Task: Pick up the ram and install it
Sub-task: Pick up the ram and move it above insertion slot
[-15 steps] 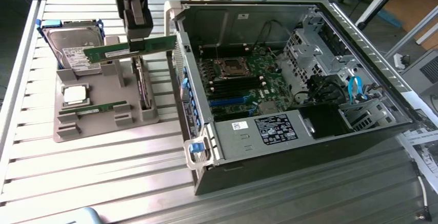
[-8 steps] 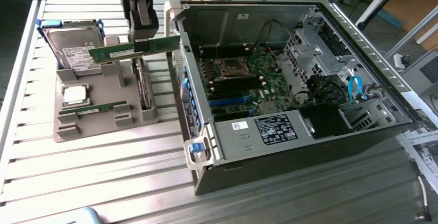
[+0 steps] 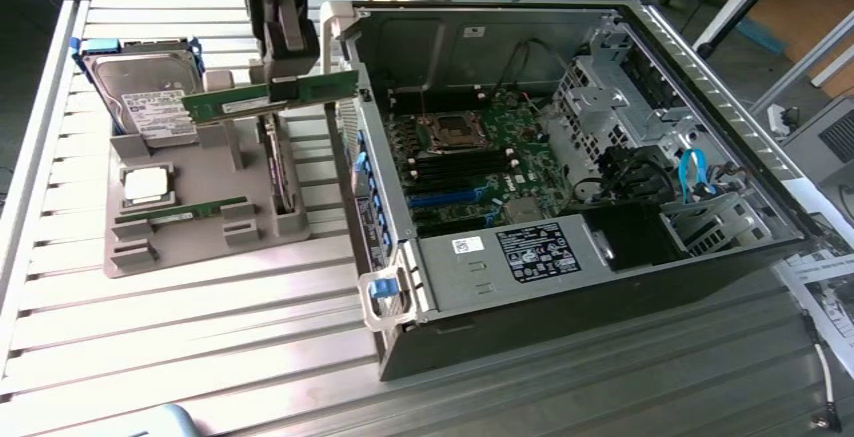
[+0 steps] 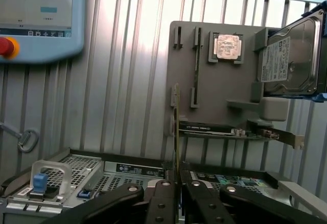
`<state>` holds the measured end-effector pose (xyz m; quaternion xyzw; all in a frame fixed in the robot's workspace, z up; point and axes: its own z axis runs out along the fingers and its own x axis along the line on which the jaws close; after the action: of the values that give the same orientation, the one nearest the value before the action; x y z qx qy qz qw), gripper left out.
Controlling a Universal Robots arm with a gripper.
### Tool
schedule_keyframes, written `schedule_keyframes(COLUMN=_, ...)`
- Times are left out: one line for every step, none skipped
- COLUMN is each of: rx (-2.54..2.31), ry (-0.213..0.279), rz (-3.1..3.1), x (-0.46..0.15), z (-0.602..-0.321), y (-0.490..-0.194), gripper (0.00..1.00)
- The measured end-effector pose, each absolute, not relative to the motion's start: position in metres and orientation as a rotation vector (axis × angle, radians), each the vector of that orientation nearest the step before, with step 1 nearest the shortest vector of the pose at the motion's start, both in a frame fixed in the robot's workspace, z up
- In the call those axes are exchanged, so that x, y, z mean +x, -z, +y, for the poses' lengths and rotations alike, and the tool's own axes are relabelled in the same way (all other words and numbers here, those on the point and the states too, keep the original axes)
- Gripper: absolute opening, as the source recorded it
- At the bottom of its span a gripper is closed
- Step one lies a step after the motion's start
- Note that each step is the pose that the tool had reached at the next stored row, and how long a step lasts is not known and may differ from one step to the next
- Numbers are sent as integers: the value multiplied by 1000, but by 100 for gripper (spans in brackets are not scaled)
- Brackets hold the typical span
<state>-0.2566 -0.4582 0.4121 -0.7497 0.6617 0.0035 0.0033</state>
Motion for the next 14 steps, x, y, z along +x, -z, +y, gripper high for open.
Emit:
schedule_keyframes(rx=-2350, ry=-11, rz=2075, x=-256, z=-458, y=-412, gripper=14)
schedule_keyframes(rx=-2350, ry=-11, rz=2075, x=-255, z=-458, y=-412, gripper=14)
schedule_keyframes(rx=-2350, ry=-11, rz=2075, x=-254, z=-458, y=-412, gripper=14)
schedule_keyframes(rx=-2350, ry=-11, rz=2075, x=-253, z=-458, y=-412, gripper=14)
schedule_keyframes(rx=-2350, ry=-11, rz=2075, x=-253, z=-458, y=-411, gripper=14)
schedule_keyframes(rx=-2350, ry=-11, rz=2075, x=-252, z=-458, y=-411, gripper=14)
schedule_keyframes(rx=-2350, ry=-11, rz=2075, x=-251, z=-458, y=-411, gripper=14)
schedule_keyframes(rx=-2350, ry=-11, rz=2075, x=-250, z=-458, y=-411, gripper=14)
schedule_keyframes(rx=-2350, ry=-11, rz=2075, x=-250, z=-458, y=-411, gripper=14)
schedule_keyframes(rx=-2350, ry=-11, rz=2075, x=-249, z=-458, y=-411, gripper=14)
schedule_keyframes(rx=-2350, ry=-11, rz=2075, x=-248, z=-458, y=-411, gripper=14)
schedule_keyframes(rx=-2350, ry=-11, rz=2075, x=-248, z=-458, y=-410, gripper=14)
schedule_keyframes(rx=-2350, ry=-11, rz=2075, x=-247, z=-458, y=-410, gripper=14)
schedule_keyframes(rx=-2350, ry=-11, rz=2075, x=-246, z=-458, y=-410, gripper=14)
